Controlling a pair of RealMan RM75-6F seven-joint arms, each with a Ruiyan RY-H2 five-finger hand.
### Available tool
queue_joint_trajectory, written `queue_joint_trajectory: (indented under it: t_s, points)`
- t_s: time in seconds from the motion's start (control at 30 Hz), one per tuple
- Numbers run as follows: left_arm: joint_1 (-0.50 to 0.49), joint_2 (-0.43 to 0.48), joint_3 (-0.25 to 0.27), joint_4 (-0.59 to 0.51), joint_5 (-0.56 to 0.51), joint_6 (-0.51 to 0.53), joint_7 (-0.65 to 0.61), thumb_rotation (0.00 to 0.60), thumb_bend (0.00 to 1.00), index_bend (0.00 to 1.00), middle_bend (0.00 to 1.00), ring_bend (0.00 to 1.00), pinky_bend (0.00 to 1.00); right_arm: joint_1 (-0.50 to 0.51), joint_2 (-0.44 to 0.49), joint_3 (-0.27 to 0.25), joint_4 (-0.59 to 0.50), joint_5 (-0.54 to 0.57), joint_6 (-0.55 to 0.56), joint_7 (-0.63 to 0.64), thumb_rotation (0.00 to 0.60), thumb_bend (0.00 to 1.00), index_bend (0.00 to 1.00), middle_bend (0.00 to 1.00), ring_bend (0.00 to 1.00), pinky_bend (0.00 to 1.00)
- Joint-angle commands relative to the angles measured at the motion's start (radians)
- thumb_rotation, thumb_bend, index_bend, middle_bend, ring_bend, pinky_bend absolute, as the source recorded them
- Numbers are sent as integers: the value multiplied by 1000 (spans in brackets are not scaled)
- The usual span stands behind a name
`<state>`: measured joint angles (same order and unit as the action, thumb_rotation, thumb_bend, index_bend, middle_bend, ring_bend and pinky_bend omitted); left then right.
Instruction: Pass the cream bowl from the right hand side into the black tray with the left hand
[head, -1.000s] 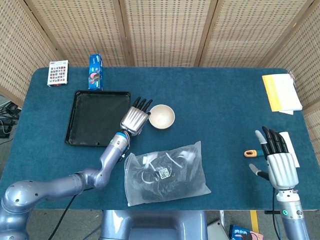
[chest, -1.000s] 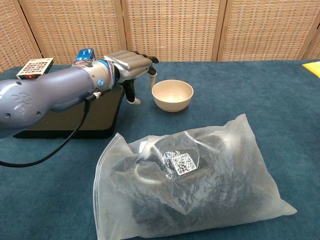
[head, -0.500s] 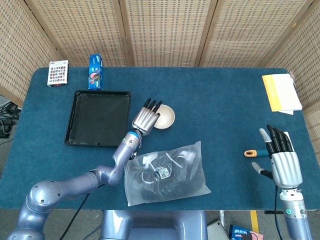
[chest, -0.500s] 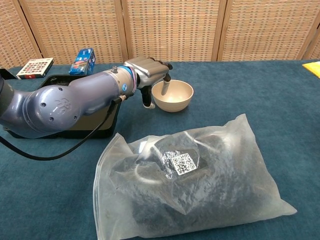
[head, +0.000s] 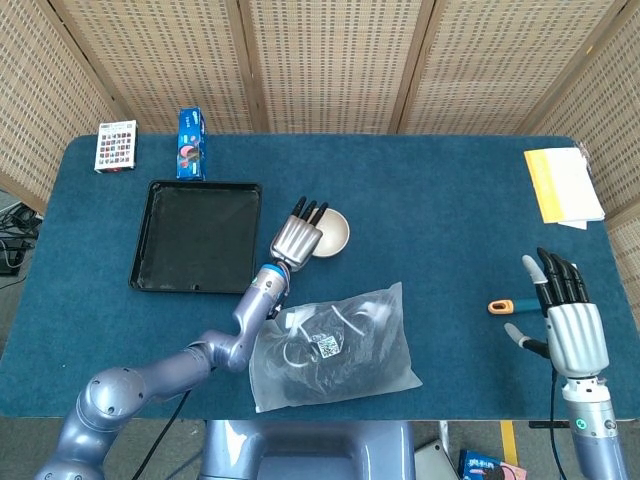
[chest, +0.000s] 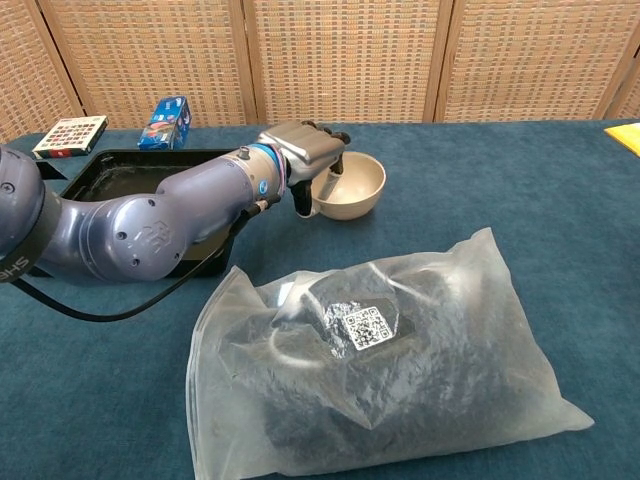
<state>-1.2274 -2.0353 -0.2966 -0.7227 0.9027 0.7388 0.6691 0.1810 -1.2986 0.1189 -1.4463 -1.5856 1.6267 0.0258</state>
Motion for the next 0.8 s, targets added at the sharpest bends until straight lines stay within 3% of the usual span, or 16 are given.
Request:
queue_joint_trajectory:
  t_s: [0.03, 0.4, 0.63, 0.8]
  points:
    - [4, -8, 1, 11, 14, 5, -16, 600, 422, 653, 0, 0, 0, -2, 2, 2, -1, 0, 2, 0, 600, 207, 9, 0, 0, 135]
    - [53, 77, 7, -91, 77, 91, -30, 600, 423, 668, 0, 0, 0, -6, 10, 3, -12, -13, 9, 4, 600, 206, 9, 0, 0, 135]
    - [167, 277, 34, -337, 86, 178, -12, 600, 422, 667, 0, 0, 0, -16, 25, 3, -36, -32, 31, -1, 600, 206, 9, 0, 0, 135]
    - [244, 394, 71, -451, 89, 210, -19, 600, 422, 667, 0, 0, 0, -21, 31, -1, -51, -52, 46, -13, 600, 205, 10, 0, 0, 136]
